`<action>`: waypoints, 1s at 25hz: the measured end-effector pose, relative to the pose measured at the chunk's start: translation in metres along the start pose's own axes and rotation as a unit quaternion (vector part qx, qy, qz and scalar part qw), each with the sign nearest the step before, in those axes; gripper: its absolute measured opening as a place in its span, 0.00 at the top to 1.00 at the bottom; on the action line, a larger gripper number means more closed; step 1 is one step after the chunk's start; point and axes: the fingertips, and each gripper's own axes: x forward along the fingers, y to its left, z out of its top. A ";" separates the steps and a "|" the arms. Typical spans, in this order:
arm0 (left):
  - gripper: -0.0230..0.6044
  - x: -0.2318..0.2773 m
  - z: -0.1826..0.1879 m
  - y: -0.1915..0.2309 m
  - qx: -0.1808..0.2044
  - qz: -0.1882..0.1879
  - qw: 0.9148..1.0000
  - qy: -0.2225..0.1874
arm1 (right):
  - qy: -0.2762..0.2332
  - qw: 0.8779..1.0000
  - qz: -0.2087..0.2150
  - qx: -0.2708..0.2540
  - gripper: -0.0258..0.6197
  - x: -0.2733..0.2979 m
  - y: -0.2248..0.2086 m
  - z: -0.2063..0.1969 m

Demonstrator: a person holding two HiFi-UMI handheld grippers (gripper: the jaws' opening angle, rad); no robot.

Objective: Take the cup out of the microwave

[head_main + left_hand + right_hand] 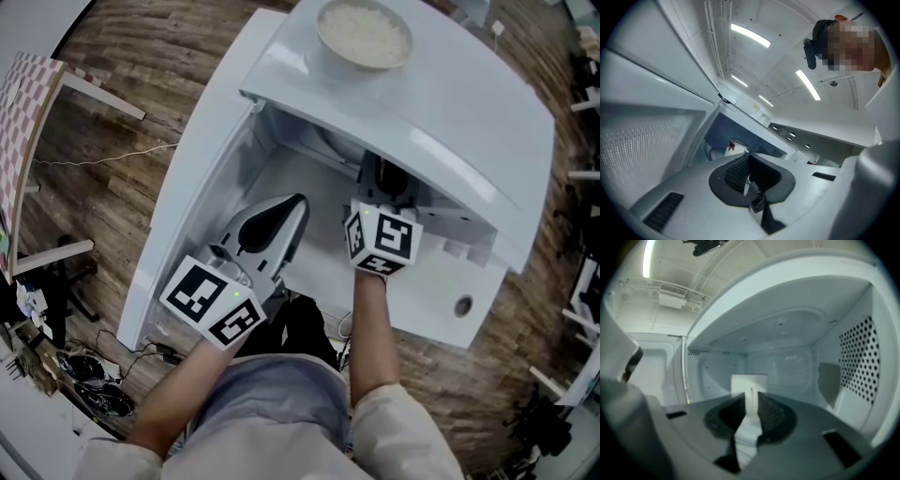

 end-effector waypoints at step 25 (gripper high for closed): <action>0.95 0.004 0.000 -0.008 -0.003 0.002 1.000 -0.002 | -0.002 1.000 0.024 0.018 0.85 -0.030 -0.003 0.001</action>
